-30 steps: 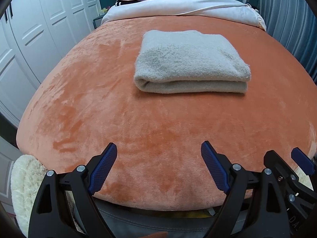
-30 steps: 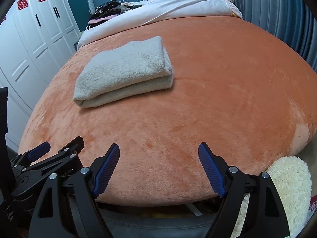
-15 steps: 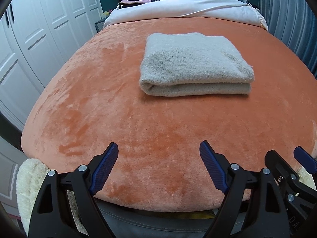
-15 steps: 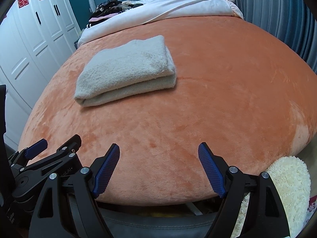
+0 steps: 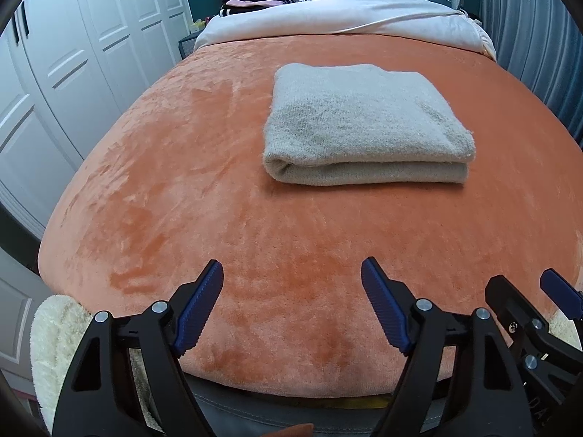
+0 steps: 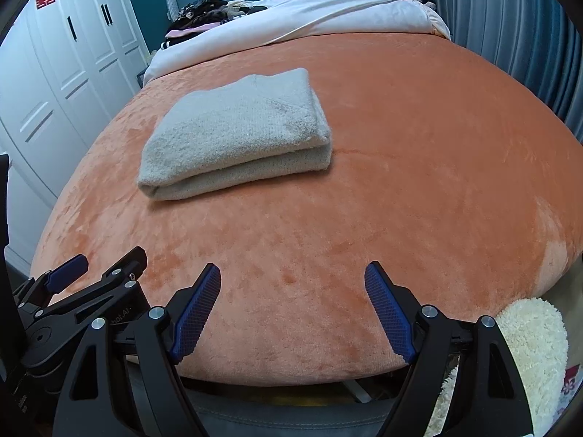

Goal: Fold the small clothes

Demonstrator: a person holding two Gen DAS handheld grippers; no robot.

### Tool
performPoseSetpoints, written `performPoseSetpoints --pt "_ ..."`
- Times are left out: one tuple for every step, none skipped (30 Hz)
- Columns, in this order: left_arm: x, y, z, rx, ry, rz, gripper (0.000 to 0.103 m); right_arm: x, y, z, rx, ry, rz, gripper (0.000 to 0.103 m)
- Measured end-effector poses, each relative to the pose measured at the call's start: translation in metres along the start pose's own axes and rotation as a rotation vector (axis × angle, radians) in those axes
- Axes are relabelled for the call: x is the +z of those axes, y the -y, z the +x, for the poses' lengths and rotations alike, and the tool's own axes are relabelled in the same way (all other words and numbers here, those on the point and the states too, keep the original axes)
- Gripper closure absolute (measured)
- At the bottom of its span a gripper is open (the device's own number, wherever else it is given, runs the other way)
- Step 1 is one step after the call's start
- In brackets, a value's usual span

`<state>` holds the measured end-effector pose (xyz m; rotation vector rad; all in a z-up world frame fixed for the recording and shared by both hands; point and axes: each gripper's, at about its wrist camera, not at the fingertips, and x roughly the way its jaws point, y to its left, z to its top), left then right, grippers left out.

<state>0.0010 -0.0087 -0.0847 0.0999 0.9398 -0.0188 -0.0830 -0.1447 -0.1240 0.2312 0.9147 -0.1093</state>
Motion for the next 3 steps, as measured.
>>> performPoseSetpoints --pt "0.0008 -0.0007 0.0008 -0.003 -0.004 -0.004 0.027 0.0009 -0.0009 0.0 -0.002 0.001 -0.001 0.023" --pt "0.0011 -0.0012 0.0009 -0.004 -0.005 -0.006 0.027 0.0013 -0.0016 0.0 -0.003 0.001 -0.001 0.023" --pt "0.0017 -0.0018 0.0008 -0.004 -0.004 -0.01 0.027 0.0022 -0.0019 0.0 -0.003 0.002 -0.001 0.023"
